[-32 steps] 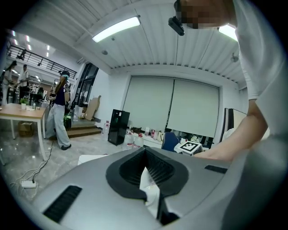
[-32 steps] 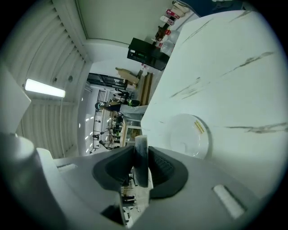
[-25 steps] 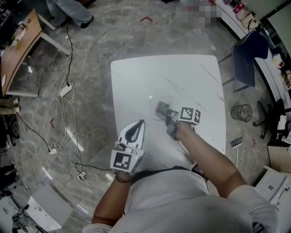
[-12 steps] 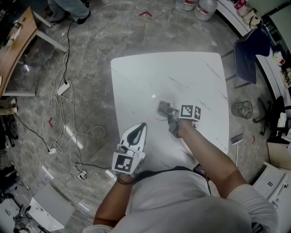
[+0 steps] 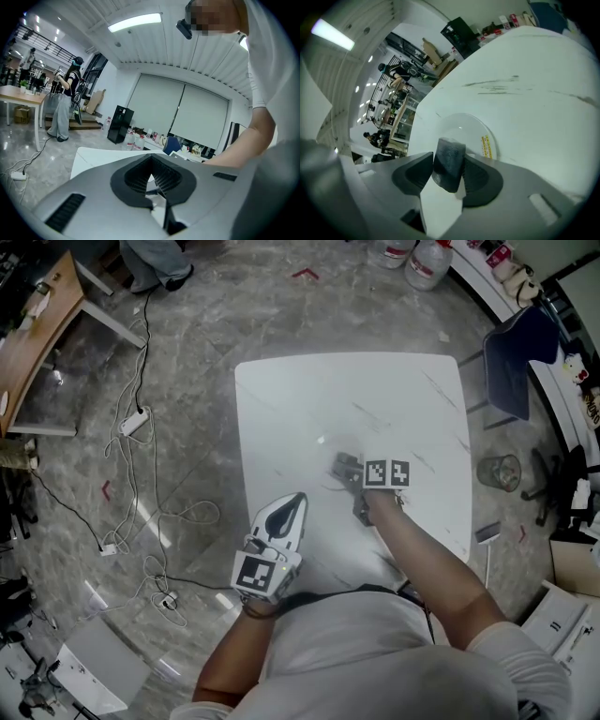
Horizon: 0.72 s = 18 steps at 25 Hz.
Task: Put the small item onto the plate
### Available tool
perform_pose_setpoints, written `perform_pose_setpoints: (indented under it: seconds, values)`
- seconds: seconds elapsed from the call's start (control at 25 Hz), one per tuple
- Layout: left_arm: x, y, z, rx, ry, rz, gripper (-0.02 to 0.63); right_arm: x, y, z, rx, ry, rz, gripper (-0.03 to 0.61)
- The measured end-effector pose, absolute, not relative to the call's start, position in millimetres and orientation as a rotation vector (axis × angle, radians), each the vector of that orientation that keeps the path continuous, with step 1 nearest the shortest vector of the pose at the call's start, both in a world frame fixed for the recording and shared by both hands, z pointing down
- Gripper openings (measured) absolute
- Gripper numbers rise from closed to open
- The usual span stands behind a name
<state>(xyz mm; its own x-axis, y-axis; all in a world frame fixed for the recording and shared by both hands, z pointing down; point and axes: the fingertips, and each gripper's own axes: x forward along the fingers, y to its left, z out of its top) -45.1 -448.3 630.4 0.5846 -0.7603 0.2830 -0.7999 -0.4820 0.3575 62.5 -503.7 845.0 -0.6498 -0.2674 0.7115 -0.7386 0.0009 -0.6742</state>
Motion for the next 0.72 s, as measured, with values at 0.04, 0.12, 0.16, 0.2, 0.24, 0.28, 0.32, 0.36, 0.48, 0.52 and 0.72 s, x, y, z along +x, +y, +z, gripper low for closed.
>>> perform_pose_setpoints:
  seconds: [0.04, 0.12, 0.16, 0.2, 0.24, 0.28, 0.32, 0.36, 0.48, 0.52, 0.72]
  values:
    - [-45.7, -448.6, 628.7, 2.359, -1.252, 0.105, 0.006, 61.9, -504.0, 844.6, 1.032, -1.908, 1.628, 0.183]
    - [-47.2, -449.8, 625.8, 2.333, -1.274, 0.079, 0.006, 62.0, -505.1, 843.7, 1.022, -1.914, 1.511, 0.197]
    - [-46.7, -450.1, 624.4, 2.322, -1.282, 0.078, 0.006, 63.3, -505.4, 843.5, 1.017, -1.915, 1.456, 0.203]
    - [-45.1, -449.4, 623.7, 2.321, -1.283, 0.076, 0.006, 65.5, -505.7, 843.7, 1.012, -1.915, 1.408, 0.214]
    - [-43.3, -447.7, 624.1, 2.326, -1.279, 0.071, 0.006, 68.0, -506.1, 844.0, 1.011, -1.914, 1.371, 0.222]
    - [-42.0, -445.8, 624.7, 2.333, -1.275, 0.066, 0.006, 70.2, -506.9, 844.1, 1.014, -1.914, 1.346, 0.227]
    - [-41.7, -444.4, 624.8, 2.337, -1.273, 0.062, 0.006, 72.1, -508.6, 843.3, 1.022, -1.918, 1.324, 0.242]
    - [-42.2, -443.5, 624.2, 2.339, -1.273, 0.059, 0.006, 73.4, -511.0, 841.5, 1.031, -1.926, 1.299, 0.266]
    - [-44.9, -439.9, 620.8, 2.337, -1.285, 0.051, 0.006, 74.5, -516.3, 834.6, 1.033, -1.955, 1.219, 0.286]
    - [-45.6, -438.2, 619.6, 2.335, -1.290, 0.047, 0.006, 74.2, -516.5, 832.4, 1.028, -1.960, 1.197, 0.287]
    - [-42.9, -432.8, 608.3, 2.347, -1.308, 0.039, 0.006, 68.2, -515.7, 798.7, 1.004, -2.060, 1.104, 0.284]
